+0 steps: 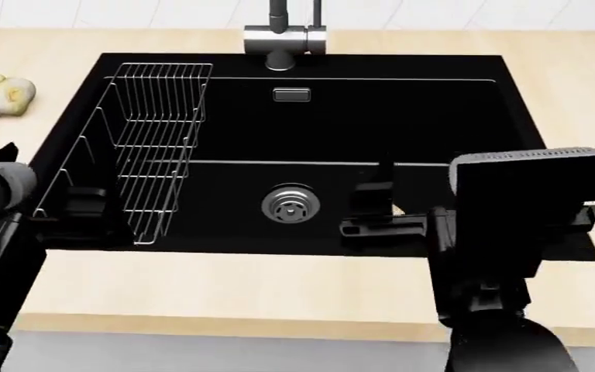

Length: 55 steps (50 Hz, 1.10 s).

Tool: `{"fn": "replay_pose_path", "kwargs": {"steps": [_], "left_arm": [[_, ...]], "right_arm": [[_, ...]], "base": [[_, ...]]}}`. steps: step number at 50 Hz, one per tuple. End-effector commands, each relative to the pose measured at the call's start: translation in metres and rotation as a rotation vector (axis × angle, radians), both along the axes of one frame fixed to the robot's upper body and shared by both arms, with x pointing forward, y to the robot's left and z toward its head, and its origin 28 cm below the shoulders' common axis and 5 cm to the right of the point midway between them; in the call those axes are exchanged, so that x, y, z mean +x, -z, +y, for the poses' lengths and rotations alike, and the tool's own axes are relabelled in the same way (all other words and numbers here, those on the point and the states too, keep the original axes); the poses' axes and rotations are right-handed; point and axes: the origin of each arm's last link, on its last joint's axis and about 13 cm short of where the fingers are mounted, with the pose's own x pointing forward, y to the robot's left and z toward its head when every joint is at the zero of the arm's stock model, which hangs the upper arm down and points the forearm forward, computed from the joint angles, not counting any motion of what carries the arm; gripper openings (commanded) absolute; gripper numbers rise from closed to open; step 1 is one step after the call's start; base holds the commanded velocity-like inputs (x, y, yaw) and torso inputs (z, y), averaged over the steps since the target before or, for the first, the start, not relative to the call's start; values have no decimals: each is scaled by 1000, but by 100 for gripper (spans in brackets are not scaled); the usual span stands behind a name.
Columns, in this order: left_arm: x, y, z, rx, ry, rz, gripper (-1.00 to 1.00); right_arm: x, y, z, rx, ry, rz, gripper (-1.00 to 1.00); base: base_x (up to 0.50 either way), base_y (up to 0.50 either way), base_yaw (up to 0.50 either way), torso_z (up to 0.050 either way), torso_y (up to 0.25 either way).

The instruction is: Turn on the sink faucet.

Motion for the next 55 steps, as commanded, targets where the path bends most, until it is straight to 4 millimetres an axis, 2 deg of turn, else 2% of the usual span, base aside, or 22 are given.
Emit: {"fn": "replay_pose_path", "kwargs": {"steps": [1, 2, 4, 6, 8, 11, 16, 19, 21, 32, 38, 55], "left_arm": [[61, -66, 15, -17, -4, -37, 100], [73, -69, 17, -6, 4, -21, 100], [81, -75, 20, 22, 11, -25, 100], [84, -79, 20, 63, 34, -61, 100], [99, -87, 22, 10, 33, 3, 100], [120, -88, 26, 63, -5, 6, 100], [139, -96, 31, 84, -41, 14, 100], [146, -97, 31, 62, -64, 32, 100], [152, -91, 27, 90, -86, 24, 100], [155, -80, 13, 118, -85, 78, 100], [155, -78, 18, 128, -82, 86, 100], [154, -74, 25, 122, -92, 103, 100]], "right_arm": [[68, -75, -9, -7, -82, -6, 100], [78, -81, -11, -5, -89, -3, 100], [86, -87, -13, -20, -77, -5, 100], [92, -88, -14, -2, -91, -13, 100], [105, -89, -17, -6, -76, 12, 100], [116, -92, -20, 7, -78, 33, 100], [123, -103, -16, -19, -91, 11, 100], [125, -101, -13, -21, -96, 24, 100], [127, -97, -13, -23, -92, 37, 100], [129, -88, -22, -21, -64, 56, 100], [133, -81, -26, -54, -41, 77, 100], [131, -70, -25, -13, -67, 102, 100]], "base": [[0, 0, 0, 0, 0], [0, 0, 0, 0, 0], [0, 0, 0, 0, 0], [0, 0, 0, 0, 0], [0, 0, 0, 0, 0], [0, 0, 0, 0, 0], [0, 0, 0, 0, 0], [0, 0, 0, 0, 0], [0, 0, 0, 0, 0], [0, 0, 0, 0, 0], [36, 0, 0, 0, 0], [291, 0, 0, 0, 0]]}}
